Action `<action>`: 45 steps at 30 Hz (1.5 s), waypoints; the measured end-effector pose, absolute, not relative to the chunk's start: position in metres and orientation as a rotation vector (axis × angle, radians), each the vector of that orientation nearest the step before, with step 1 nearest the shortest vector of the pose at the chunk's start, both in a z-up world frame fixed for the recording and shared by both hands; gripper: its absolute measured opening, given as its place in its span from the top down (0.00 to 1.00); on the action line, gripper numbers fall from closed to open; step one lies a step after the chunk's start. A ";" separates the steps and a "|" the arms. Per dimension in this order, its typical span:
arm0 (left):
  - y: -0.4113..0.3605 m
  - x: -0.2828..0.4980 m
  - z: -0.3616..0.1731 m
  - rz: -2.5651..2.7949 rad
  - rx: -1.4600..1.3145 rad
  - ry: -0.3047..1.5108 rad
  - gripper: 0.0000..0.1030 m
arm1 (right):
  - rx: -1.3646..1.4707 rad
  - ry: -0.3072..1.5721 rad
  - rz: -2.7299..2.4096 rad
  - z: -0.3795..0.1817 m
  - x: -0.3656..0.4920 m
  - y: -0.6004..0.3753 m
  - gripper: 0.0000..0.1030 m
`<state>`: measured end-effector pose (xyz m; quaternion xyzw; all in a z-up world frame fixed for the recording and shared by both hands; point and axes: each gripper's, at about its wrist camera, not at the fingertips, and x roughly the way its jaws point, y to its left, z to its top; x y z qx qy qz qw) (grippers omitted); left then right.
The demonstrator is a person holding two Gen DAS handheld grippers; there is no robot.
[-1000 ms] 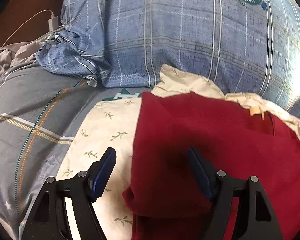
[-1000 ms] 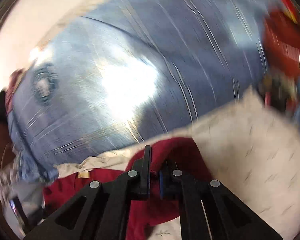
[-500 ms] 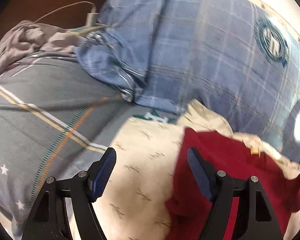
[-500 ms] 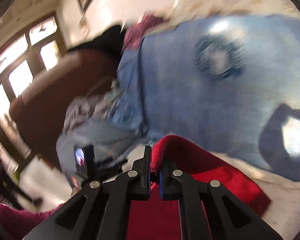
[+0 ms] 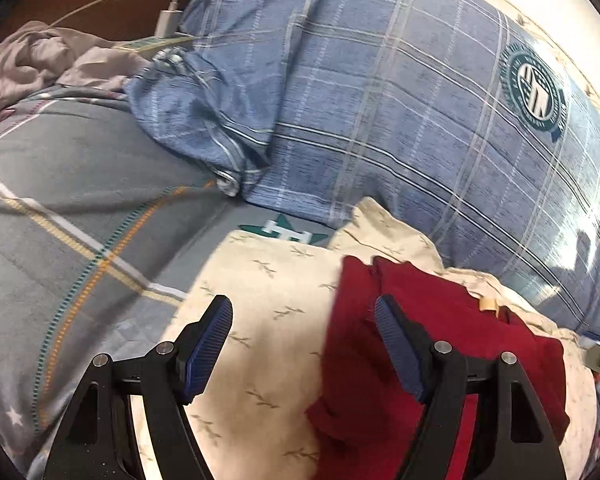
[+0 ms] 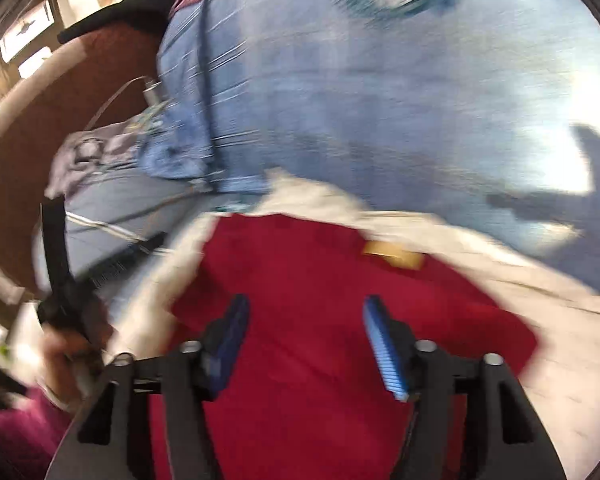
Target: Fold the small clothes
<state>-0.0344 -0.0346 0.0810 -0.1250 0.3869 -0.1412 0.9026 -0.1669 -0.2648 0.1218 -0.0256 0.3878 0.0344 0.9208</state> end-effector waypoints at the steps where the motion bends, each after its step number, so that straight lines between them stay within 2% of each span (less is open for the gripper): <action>1: -0.038 -0.033 0.079 -0.297 -0.261 0.810 0.29 | -0.076 0.760 0.013 0.124 -0.189 -0.278 0.31; 5: -0.054 -0.027 0.071 -0.309 -0.243 0.829 0.29 | -0.121 0.746 -0.138 0.107 -0.244 -0.320 0.31; 10: -0.072 -0.025 0.068 -0.303 -0.180 0.834 0.29 | -0.140 0.818 -0.185 0.068 -0.253 -0.336 0.34; 11: -0.073 -0.025 0.068 -0.299 -0.170 0.835 0.29 | -0.150 0.814 -0.185 0.063 -0.249 -0.337 0.38; 13: -0.076 -0.024 0.066 -0.292 -0.161 0.840 0.29 | -0.221 0.809 -0.226 0.055 -0.237 -0.332 0.66; 14: -0.076 -0.024 0.065 -0.289 -0.158 0.842 0.29 | -0.247 0.813 -0.254 0.051 -0.236 -0.332 0.89; 15: -0.075 -0.023 0.065 -0.282 -0.159 0.843 0.29 | -0.236 0.809 -0.276 0.052 -0.236 -0.335 0.91; 19: -0.066 -0.024 0.067 -0.272 -0.191 0.843 0.29 | -0.085 0.733 -0.334 0.066 -0.264 -0.363 0.92; 23: -0.063 -0.027 0.071 -0.290 -0.205 0.834 0.29 | -0.008 0.827 -0.343 0.044 -0.271 -0.384 0.91; 26: -0.063 -0.033 0.074 -0.326 -0.209 0.835 0.29 | 0.054 0.783 -0.322 0.057 -0.285 -0.381 0.82; 27: -0.062 -0.034 0.074 -0.334 -0.215 0.834 0.29 | 0.070 0.754 -0.316 0.065 -0.289 -0.380 0.69; 29: -0.064 -0.037 0.075 -0.362 -0.230 0.834 0.29 | 0.083 0.701 -0.314 0.078 -0.298 -0.375 0.54; 32: -0.078 -0.037 0.072 -0.410 -0.191 0.859 0.31 | 0.043 0.677 -0.308 0.087 -0.297 -0.363 0.51; 36: -0.102 -0.037 0.068 -0.428 -0.092 0.867 0.48 | 0.040 0.673 -0.273 0.086 -0.291 -0.354 0.51; 39: -0.116 -0.034 0.065 -0.429 -0.058 0.866 0.56 | 0.080 0.673 -0.259 0.080 -0.287 -0.355 0.51; 41: -0.127 -0.032 0.061 -0.430 -0.022 0.865 0.68 | 0.104 0.678 -0.252 0.074 -0.286 -0.356 0.51; 43: -0.137 -0.032 0.058 -0.428 0.019 0.860 0.84 | 0.102 0.690 -0.254 0.070 -0.285 -0.356 0.51; 45: -0.138 -0.036 0.062 -0.423 0.030 0.842 0.90 | 0.088 0.693 -0.264 0.067 -0.286 -0.355 0.51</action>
